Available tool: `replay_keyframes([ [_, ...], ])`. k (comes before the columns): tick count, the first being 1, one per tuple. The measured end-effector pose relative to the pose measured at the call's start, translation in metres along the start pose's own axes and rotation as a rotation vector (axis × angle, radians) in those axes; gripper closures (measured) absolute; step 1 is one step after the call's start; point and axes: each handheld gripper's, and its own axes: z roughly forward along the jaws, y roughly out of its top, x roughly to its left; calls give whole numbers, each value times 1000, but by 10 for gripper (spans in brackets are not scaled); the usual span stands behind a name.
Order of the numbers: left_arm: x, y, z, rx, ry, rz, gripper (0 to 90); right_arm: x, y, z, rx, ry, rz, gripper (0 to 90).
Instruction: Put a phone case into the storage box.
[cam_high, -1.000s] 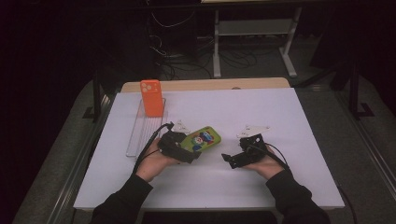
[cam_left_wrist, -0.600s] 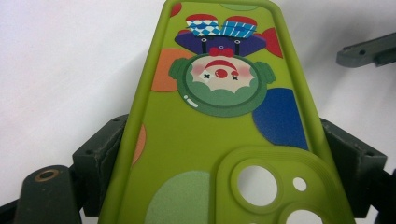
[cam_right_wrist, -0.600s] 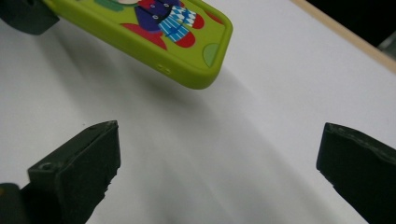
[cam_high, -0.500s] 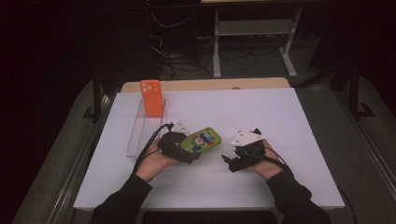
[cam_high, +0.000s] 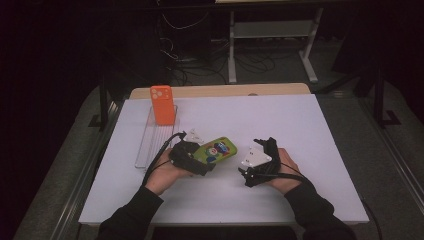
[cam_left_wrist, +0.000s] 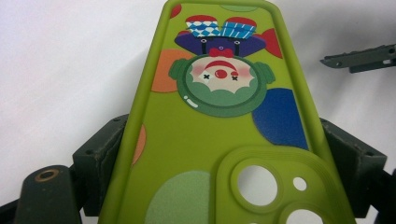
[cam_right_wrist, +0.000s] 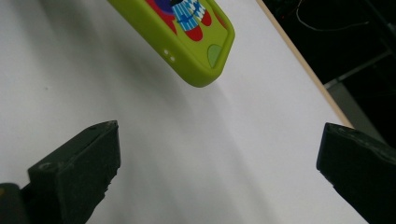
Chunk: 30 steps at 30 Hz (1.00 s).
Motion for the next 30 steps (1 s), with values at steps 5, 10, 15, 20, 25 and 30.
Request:
replay_keyframes([
  [5, 0, 0, 0, 0, 1, -1, 149, 5, 1, 0, 3, -54, -93, 0],
  [10, 0, 0, 0, -9, 0, -3, 150, 10, 2, 0, -8, -115, -194, 0],
  [15, 0, 1, 0, -14, 1, -2, 150, 13, 2, 1, -12, -163, -302, 0],
  [20, 0, 0, 0, -18, -4, -16, 150, 18, 5, 0, -8, -217, -374, 0],
  [25, 0, 1, -1, -9, -10, -22, 150, 22, 7, 0, -13, -256, -461, 0],
  [30, 0, 3, -2, -7, -9, -5, 150, 25, 9, 0, -31, -269, -505, 0],
])
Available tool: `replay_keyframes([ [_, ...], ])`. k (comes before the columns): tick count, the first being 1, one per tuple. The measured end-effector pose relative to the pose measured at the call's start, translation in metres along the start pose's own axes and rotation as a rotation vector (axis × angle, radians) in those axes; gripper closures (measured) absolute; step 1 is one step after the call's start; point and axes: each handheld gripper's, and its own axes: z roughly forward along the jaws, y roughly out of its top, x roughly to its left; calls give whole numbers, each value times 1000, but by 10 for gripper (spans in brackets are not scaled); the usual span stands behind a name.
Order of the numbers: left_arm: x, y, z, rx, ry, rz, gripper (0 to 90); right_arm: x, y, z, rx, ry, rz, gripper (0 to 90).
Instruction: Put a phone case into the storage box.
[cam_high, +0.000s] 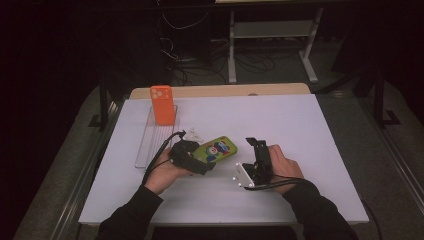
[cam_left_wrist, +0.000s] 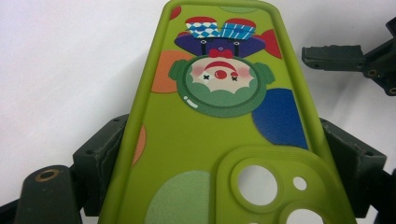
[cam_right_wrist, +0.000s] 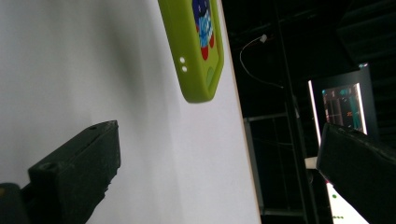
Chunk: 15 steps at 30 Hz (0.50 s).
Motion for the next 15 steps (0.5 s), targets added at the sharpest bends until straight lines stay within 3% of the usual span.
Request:
replay_keyframes([
  [2, -1, 0, 0, -5, -6, -7, 150, 0, 1, 0, -16, -4, -24, 0],
  [5, -2, 2, 0, -11, -11, -6, 150, 4, 4, -1, -23, -2, -3, 5],
  [7, -4, 2, 1, -22, -24, -29, 150, 3, 7, -1, -42, -11, -17, 26],
  [8, -4, 3, 0, -17, -20, -7, 150, 4, 7, -2, -47, -16, -19, 33],
  [12, -5, 4, -1, -8, -20, 15, 150, 8, 10, -1, -43, -7, -13, 65],
  [13, -6, 4, 0, -13, -24, 6, 150, 8, 12, -1, -57, -32, -30, 76],
  [14, -6, 4, 0, -9, -27, 10, 150, 6, 12, 0, -65, -38, -82, 86],
  [15, -6, 4, 1, -12, -26, 13, 150, 7, 13, 1, -76, -38, -83, 96],
])
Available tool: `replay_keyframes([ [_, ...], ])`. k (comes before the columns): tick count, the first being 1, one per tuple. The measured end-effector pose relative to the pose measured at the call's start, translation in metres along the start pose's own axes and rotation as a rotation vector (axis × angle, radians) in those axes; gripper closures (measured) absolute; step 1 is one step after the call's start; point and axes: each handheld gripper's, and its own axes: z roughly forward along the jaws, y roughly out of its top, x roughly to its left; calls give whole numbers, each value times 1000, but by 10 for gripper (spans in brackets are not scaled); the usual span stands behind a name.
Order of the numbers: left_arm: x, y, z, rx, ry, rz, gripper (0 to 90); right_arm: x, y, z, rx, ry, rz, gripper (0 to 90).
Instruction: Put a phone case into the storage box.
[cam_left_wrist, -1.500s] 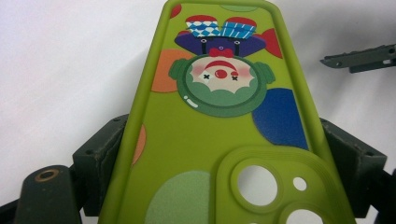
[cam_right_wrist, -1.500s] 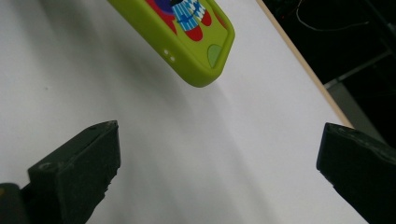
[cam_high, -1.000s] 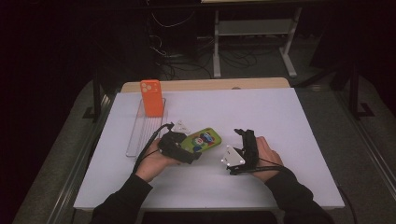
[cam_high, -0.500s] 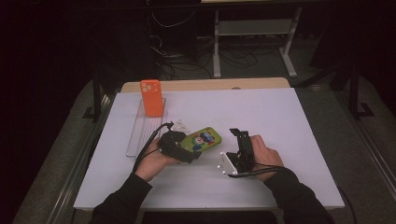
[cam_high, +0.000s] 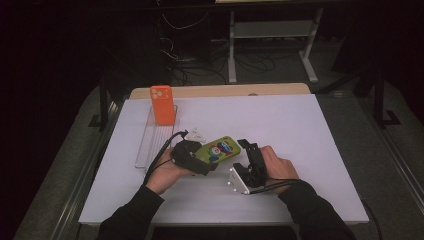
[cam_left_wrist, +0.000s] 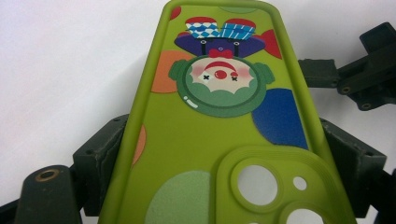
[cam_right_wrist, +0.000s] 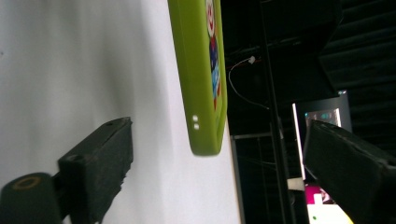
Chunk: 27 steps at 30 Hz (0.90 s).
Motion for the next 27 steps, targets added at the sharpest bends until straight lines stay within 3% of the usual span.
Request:
replay_keyframes([
  [3, -2, 0, 1, 7, -8, 6, 150, 1, 4, -1, 1, -7, -21, 130],
  [6, -4, 1, 2, -2, -18, 2, 150, 6, 7, 0, 3, -3, -11, 164],
  [7, -4, 1, 2, 1, -16, 5, 150, 5, 8, 0, -4, -16, -38, 178],
  [11, -7, 1, 3, -3, -32, 6, 150, 9, 11, 1, -16, -47, -29, 239],
  [16, -8, 1, 3, -7, -46, 33, 150, 12, 12, 0, -19, -77, -54, 408],
  [23, -8, 1, 3, -7, -53, 37, 150, 12, 13, -2, -20, -55, -64, 609],
  [27, -8, 1, 3, -23, -70, 13, 150, 12, 13, -3, -25, -47, -62, 663],
])
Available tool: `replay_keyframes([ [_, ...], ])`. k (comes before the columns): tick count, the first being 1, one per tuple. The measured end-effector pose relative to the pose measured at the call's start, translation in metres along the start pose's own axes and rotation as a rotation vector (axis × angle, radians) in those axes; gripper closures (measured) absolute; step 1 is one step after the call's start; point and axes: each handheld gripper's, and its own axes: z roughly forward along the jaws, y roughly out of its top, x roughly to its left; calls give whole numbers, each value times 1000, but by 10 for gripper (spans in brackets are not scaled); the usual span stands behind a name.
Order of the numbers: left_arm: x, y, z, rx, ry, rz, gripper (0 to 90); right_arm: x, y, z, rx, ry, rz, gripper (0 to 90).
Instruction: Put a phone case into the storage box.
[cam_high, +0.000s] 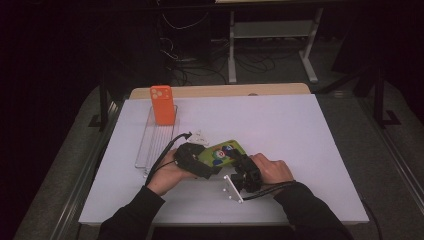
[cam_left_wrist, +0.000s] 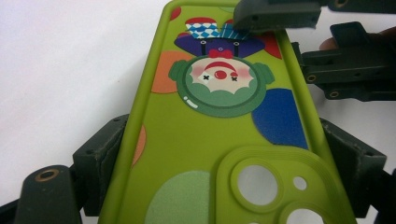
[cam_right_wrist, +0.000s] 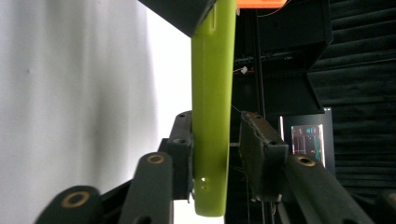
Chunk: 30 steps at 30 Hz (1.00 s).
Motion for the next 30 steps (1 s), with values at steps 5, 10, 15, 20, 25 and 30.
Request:
replay_keyframes([
  [5, 1, 0, -1, 0, 0, 0, 149, 1, 1, 0, -1, 10, -4, 743],
  [10, 2, -2, 0, -3, -9, -2, 142, 2, 1, -1, -3, 17, -24, 749],
  [15, 1, -5, 1, -24, 0, 8, 127, 4, 2, -1, -2, 15, -29, 752],
  [20, 2, -6, 0, -14, -5, 9, 40, 2, 1, -2, 0, 7, -19, 753],
  [25, 4, -9, -6, -15, -9, 12, 0, -1, -3, -1, 17, 34, -15, 753],
  [30, 9, -10, -13, -26, 13, 15, 0, -5, -8, -1, 37, 47, 43, 753],
])
